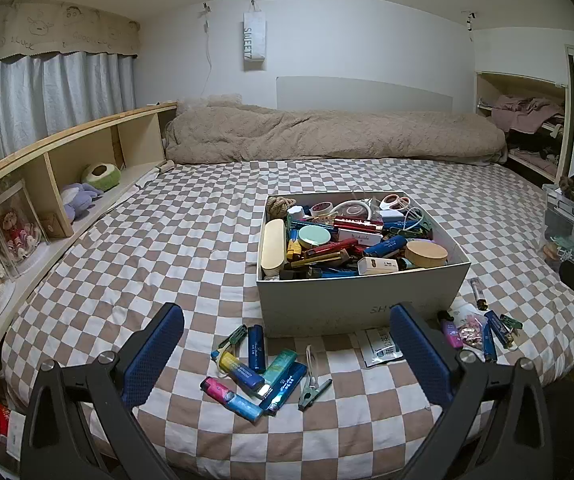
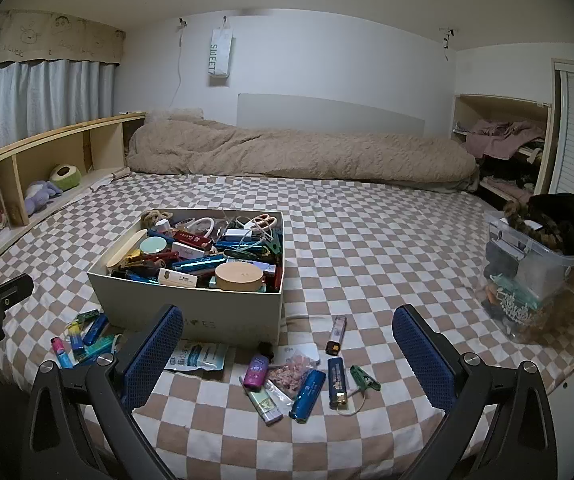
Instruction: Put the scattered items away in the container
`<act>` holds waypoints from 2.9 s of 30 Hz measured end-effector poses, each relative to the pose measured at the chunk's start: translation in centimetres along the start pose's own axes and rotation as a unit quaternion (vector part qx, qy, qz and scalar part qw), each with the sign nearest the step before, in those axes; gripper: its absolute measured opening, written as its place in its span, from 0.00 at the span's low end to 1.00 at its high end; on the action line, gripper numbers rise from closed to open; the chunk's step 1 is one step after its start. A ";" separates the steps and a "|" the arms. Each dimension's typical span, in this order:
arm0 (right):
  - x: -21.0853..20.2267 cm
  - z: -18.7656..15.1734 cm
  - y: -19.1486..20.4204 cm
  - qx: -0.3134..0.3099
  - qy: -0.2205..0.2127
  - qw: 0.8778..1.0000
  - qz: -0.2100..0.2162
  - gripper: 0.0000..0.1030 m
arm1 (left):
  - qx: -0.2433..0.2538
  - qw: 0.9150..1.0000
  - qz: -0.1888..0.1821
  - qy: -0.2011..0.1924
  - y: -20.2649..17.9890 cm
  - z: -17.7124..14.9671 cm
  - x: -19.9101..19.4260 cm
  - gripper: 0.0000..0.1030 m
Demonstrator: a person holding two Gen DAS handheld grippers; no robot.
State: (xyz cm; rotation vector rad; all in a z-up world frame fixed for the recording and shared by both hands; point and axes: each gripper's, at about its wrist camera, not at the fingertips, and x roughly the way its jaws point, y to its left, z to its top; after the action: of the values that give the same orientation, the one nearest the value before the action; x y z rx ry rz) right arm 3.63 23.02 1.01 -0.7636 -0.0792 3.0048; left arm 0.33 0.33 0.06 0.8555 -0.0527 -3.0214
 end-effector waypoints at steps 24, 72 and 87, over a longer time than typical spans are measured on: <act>0.1 0.0 0.6 -0.012 0.005 1.000 -0.008 1.00 | 0.000 1.000 -0.001 0.001 0.1 -0.1 -0.1 1.00; 9.2 -6.8 -3.7 0.036 0.131 0.991 -0.003 1.00 | 0.041 0.984 0.028 0.171 5.3 -8.9 9.7 1.00; 13.2 -12.3 -1.9 0.049 0.245 0.967 0.043 1.00 | 0.111 0.971 0.000 0.210 6.3 -10.6 12.5 1.00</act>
State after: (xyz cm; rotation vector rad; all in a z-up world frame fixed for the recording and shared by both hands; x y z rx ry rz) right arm -2.05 26.13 -15.99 -1.4975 0.1208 2.7689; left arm -4.83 -6.44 -15.33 1.4915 -0.3914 -2.7975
